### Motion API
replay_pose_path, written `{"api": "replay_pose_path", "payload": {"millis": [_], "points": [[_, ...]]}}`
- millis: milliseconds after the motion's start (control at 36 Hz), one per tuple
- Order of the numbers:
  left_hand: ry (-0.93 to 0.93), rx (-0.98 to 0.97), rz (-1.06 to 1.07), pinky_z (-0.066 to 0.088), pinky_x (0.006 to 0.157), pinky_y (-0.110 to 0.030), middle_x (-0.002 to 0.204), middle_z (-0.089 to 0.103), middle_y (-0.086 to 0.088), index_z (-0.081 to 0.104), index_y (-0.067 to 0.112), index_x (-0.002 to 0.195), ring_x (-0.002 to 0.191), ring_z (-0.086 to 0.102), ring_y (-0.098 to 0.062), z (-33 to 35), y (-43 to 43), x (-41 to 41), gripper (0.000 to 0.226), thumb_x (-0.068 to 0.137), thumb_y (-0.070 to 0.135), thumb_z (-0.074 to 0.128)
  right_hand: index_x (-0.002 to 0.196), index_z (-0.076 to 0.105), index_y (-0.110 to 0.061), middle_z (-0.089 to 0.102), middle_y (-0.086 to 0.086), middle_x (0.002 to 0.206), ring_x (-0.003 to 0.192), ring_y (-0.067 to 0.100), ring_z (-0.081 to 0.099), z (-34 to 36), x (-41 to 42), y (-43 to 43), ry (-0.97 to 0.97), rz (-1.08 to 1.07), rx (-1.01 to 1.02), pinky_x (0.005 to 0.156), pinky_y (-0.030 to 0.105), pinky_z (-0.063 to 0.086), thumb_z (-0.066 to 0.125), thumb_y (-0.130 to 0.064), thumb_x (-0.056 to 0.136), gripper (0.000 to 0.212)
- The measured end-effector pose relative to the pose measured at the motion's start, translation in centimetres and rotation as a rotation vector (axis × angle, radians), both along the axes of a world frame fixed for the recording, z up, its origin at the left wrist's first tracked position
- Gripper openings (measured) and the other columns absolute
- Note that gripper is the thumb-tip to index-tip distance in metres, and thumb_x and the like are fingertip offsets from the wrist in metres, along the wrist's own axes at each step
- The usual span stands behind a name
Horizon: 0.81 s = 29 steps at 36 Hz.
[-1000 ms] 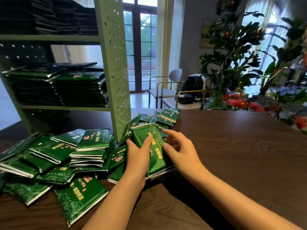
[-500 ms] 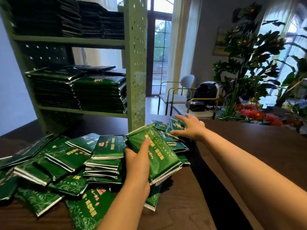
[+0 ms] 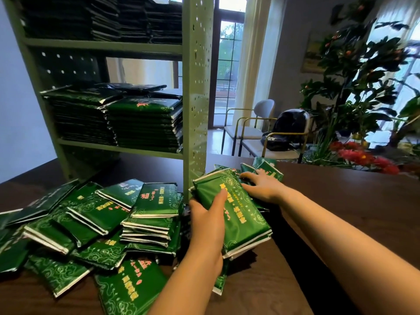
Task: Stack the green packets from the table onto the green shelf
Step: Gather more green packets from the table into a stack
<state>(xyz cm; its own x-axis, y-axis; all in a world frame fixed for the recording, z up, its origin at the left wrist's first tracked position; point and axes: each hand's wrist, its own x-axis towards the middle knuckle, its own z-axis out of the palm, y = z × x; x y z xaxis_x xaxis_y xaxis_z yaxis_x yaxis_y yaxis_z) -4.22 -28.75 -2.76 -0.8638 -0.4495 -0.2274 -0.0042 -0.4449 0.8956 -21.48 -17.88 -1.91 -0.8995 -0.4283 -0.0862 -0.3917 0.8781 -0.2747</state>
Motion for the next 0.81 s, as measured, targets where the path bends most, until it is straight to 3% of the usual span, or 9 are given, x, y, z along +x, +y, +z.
{"api": "replay_pose_path", "payload": {"millis": [83, 139, 306, 444, 556, 694, 750, 806], "points": [[-0.001, 0.009, 0.006, 0.050, 0.098, -0.052, 0.137, 0.055, -0.008, 0.030, 0.027, 0.149, 0.118, 0.059, -0.030, 0.3, 0.2, 0.1, 0.074, 0.087, 0.037, 0.069, 0.141, 0.036, -0.040, 0.023, 0.017, 0.153, 0.134, 0.038, 0.036, 0.0, 1.8, 1.0, 0.039, 0.066, 0.059, 0.112, 0.045, 0.031, 0.035, -0.069, 0.088, 0.061], [-0.001, 0.007, 0.008, 0.052, 0.094, -0.051, 0.133, 0.058, -0.008, 0.031, 0.025, 0.148, 0.113, 0.062, -0.030, 0.5, 0.3, 0.4, 0.071, 0.088, 0.035, 0.069, 0.141, 0.036, -0.041, 0.024, 0.014, 0.153, 0.133, 0.037, 0.037, -0.1, 3.2, 1.8, 0.051, 0.098, 0.079, 0.111, 0.045, 0.032, 0.035, -0.063, 0.092, 0.053], [0.012, 0.008, 0.029, 0.057, 0.080, -0.041, 0.115, 0.067, -0.010, 0.046, 0.018, 0.132, 0.097, 0.068, -0.028, 1.2, 0.3, 1.1, 0.048, 0.090, 0.030, 0.067, 0.138, 0.040, -0.043, 0.024, 0.010, 0.154, 0.135, 0.036, 0.033, 0.0, 7.5, 4.2, 0.041, 0.114, 0.093, 0.111, 0.045, 0.030, 0.031, -0.059, 0.094, 0.048], [0.035, 0.003, 0.047, 0.054, 0.091, -0.048, 0.119, 0.066, -0.010, 0.049, 0.018, 0.131, 0.104, 0.066, -0.030, 1.1, 0.2, 1.3, 0.047, 0.089, 0.030, 0.068, 0.133, 0.045, -0.044, 0.027, 0.004, 0.151, 0.135, 0.029, 0.032, 0.4, 11.3, 7.0, 0.004, 0.095, 0.150, 0.110, 0.043, 0.030, 0.032, -0.065, 0.091, 0.049], [0.038, -0.015, 0.027, 0.052, 0.095, -0.050, 0.124, 0.063, -0.009, 0.046, 0.019, 0.136, 0.108, 0.064, -0.030, 1.0, 0.1, 1.4, 0.057, 0.086, 0.035, 0.070, 0.135, 0.038, -0.047, 0.039, 0.002, 0.136, 0.121, 0.027, 0.046, 1.0, 13.0, 8.7, -0.002, 0.089, 0.165, 0.099, 0.037, 0.038, 0.029, -0.061, 0.094, 0.044], [0.054, -0.069, 0.000, 0.051, 0.097, -0.051, 0.127, 0.062, -0.006, 0.042, 0.020, 0.139, 0.113, 0.062, -0.029, 0.7, 0.5, 1.5, 0.063, 0.086, 0.036, 0.070, 0.146, 0.013, -0.050, 0.054, 0.002, 0.128, 0.114, 0.029, 0.051, 1.3, 13.1, 10.3, 0.199, -0.021, 0.086, 0.089, 0.041, 0.045, 0.027, -0.052, 0.098, 0.049], [0.075, -0.093, 0.001, 0.050, 0.098, -0.051, 0.128, 0.061, -0.005, 0.042, 0.022, 0.140, 0.114, 0.061, -0.029, 0.7, 0.6, 1.5, 0.062, 0.086, 0.036, 0.070, 0.147, 0.017, -0.044, 0.059, 0.003, 0.118, 0.107, 0.029, 0.054, 0.8, 12.7, 10.8, 0.269, -0.120, -0.064, 0.082, 0.041, 0.047, 0.031, -0.044, 0.100, 0.048], [0.089, -0.115, 0.001, 0.048, 0.100, -0.051, 0.129, 0.061, -0.003, 0.042, 0.023, 0.140, 0.116, 0.060, -0.027, 0.8, 0.7, 1.7, 0.061, 0.087, 0.037, 0.069, 0.145, 0.027, -0.035, 0.056, 0.005, 0.123, 0.111, 0.030, 0.052, 0.4, 12.0, 11.4, 0.329, -0.242, -0.119, 0.080, 0.040, 0.045, 0.035, -0.038, 0.101, 0.046]]}}
